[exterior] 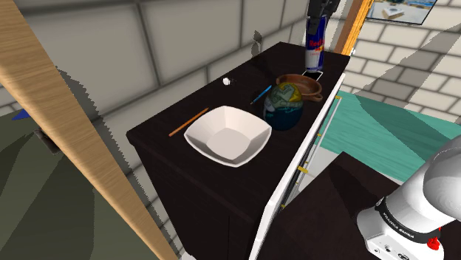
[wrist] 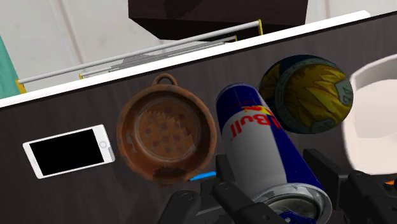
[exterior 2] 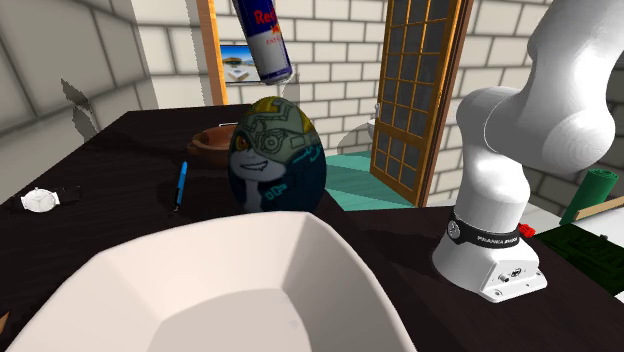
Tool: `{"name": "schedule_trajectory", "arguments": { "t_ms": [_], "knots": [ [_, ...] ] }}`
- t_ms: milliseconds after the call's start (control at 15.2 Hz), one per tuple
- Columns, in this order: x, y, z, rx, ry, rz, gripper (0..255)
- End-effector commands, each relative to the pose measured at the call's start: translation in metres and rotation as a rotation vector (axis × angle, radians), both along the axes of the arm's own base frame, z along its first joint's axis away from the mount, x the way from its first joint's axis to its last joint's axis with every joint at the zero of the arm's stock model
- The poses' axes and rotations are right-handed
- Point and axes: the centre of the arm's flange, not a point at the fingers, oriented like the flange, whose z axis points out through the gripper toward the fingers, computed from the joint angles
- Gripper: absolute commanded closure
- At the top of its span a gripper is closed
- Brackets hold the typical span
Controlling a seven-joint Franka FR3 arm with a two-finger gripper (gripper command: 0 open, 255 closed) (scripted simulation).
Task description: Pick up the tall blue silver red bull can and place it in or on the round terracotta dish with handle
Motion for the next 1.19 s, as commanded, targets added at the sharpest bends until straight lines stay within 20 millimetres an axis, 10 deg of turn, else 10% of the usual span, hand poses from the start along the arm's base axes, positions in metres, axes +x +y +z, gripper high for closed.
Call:
{"name": "schedule_trajectory", "arguments": {
  "t_ms": [0,396,1122],
  "knots": [
    [0.012,-0.023,0.005,0.0,0.0,0.001,255],
    [0.049,-0.095,0.017,0.0,0.0,0.001,255],
    [0.049,-0.095,-0.042,0.0,0.0,0.001,255]
  ]
}}
